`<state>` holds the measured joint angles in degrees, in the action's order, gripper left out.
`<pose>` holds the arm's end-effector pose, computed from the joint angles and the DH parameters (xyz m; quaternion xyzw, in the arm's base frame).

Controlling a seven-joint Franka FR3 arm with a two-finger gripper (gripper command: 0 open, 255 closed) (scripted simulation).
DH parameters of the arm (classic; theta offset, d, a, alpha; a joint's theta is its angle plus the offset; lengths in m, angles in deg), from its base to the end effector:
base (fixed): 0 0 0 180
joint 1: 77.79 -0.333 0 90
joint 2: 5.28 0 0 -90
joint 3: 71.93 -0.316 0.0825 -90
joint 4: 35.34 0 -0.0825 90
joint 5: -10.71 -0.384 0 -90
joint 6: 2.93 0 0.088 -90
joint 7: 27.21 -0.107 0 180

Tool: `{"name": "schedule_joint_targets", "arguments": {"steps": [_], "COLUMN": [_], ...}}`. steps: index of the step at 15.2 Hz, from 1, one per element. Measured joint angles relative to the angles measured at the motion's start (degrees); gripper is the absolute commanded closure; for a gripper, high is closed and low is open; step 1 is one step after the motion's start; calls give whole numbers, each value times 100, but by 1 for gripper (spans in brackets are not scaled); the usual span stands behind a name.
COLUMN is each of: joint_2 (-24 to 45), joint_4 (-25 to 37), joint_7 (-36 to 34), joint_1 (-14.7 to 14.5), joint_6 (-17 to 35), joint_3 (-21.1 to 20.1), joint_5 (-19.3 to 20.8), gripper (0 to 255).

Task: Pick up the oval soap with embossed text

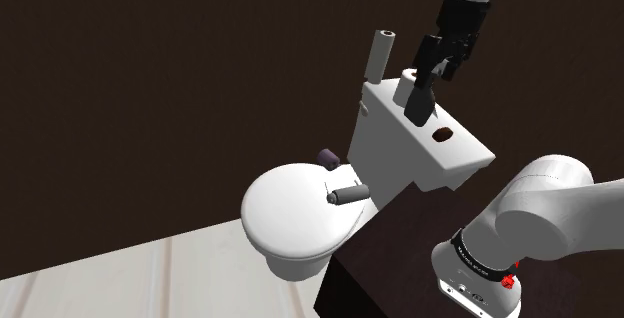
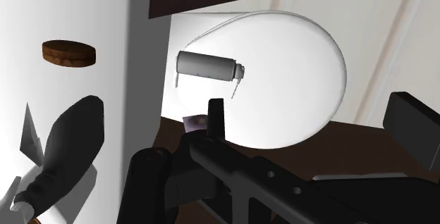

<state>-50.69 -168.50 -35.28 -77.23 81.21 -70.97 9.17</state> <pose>0.2944 -0.0064 0.5988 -0.9961 0.0799 0.0326 0.0175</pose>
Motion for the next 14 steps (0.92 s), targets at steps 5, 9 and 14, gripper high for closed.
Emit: {"name": "schedule_joint_targets", "arguments": {"steps": [5, 9, 14], "joint_2": [-224, -419, -509], "joint_4": [-502, -1084, -1713], "joint_7": [457, 997, 1695], "joint_1": [80, 195, 400], "joint_6": [304, 748, 1390], "joint_3": [319, 707, 1283], "joint_5": [308, 703, 1271], "gripper": [0, 0, 0]}}
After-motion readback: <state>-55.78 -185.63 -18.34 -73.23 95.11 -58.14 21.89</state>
